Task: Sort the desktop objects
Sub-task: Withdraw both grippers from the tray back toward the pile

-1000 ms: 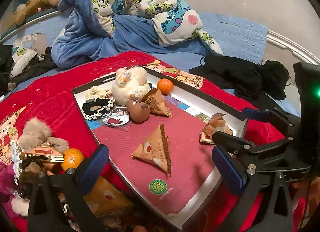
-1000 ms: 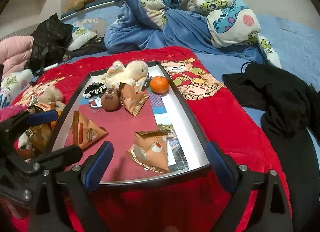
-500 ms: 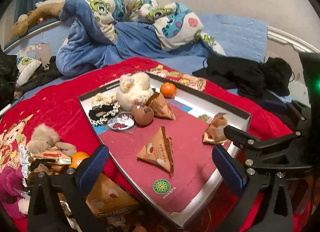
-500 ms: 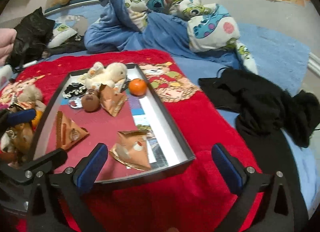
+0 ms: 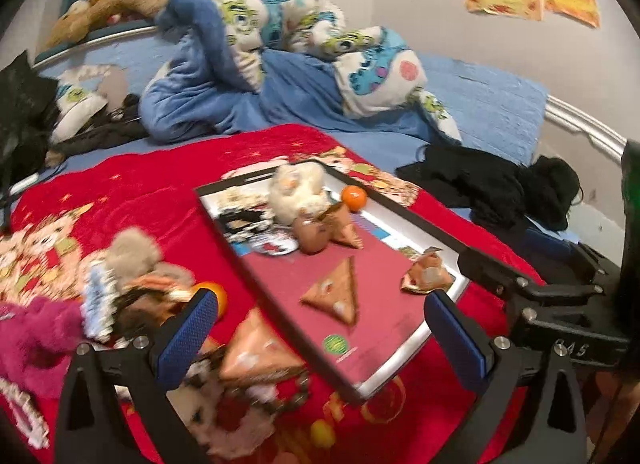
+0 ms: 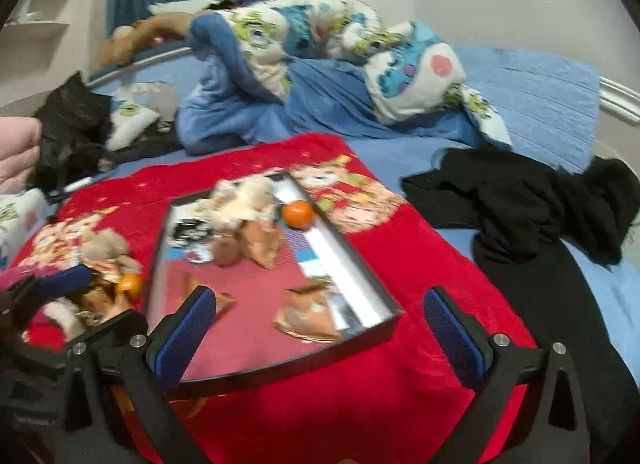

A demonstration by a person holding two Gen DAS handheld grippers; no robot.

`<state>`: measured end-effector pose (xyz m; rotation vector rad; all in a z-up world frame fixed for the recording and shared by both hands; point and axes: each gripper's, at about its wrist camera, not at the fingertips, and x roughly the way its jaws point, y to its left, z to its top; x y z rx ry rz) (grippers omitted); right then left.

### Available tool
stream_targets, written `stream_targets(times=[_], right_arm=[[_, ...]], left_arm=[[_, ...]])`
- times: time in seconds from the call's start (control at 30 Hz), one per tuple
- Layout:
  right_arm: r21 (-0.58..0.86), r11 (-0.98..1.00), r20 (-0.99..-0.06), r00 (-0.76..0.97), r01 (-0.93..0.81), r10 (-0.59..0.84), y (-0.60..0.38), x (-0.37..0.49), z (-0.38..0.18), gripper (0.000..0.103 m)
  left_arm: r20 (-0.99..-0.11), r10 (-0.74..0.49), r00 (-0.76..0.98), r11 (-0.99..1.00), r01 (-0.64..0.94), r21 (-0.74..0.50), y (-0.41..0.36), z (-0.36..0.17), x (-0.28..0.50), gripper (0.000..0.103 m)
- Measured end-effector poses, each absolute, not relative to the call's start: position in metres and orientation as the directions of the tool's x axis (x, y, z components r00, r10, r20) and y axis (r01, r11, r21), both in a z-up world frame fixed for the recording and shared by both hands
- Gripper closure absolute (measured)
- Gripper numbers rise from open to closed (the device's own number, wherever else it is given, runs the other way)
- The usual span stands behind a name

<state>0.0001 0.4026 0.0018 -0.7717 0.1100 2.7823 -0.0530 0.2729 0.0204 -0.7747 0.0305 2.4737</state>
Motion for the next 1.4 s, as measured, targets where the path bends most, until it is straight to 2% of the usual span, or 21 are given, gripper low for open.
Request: stream_targets(times=[0.17,0.47,0.7,1.0,1.17,1.4], right_arm=[[-0.045,-0.981,-0.519,-0.835,-0.188,0.184,0.37,-0.005,0.003,0.0],[0.113,-0.993,-0.503,-0.864,-0.036,-0.026,0.322,-0.013,0.01,0.0],[0.162,-0.984,-0.455,-0.88,0.068,-0.135,0.287,-0.014,0.016,0.0],[0.184,-0.973,-0.393,-0.898,0.136,-0.199,0.244,-0.025,0.021,0.0],[0.201,-0.962,-0.407,-0.878,0.184,-0.253,0.224,-0.036,0.012,0.0],[0.227,-0.945,-0.401,-0.861,0.237,-0.312,0.202,-0.037,0.0,0.003]], left_arm=[[-0.532,0.443,-0.722,-0.884,-0.45,-0.125,0.234,0.025,-0.045,0.0],[-0.54,0.36,-0.761,-0.928,-0.353,-0.12,0.167,0.03,-0.032,0.0],[-0.519,0.259,-0.814,-0.956,-0.295,-0.015,0.124,0.055,-0.017,0.0],[-0.487,0.165,-0.858,-0.976,-0.214,0.045,0.068,0.073,-0.008,0.0],[-0.488,0.126,-0.864,-0.986,-0.164,0.035,0.037,0.063,-0.013,0.0],[-0.538,0.101,-0.837,-0.994,-0.111,-0.014,-0.011,0.025,-0.014,0.0]])
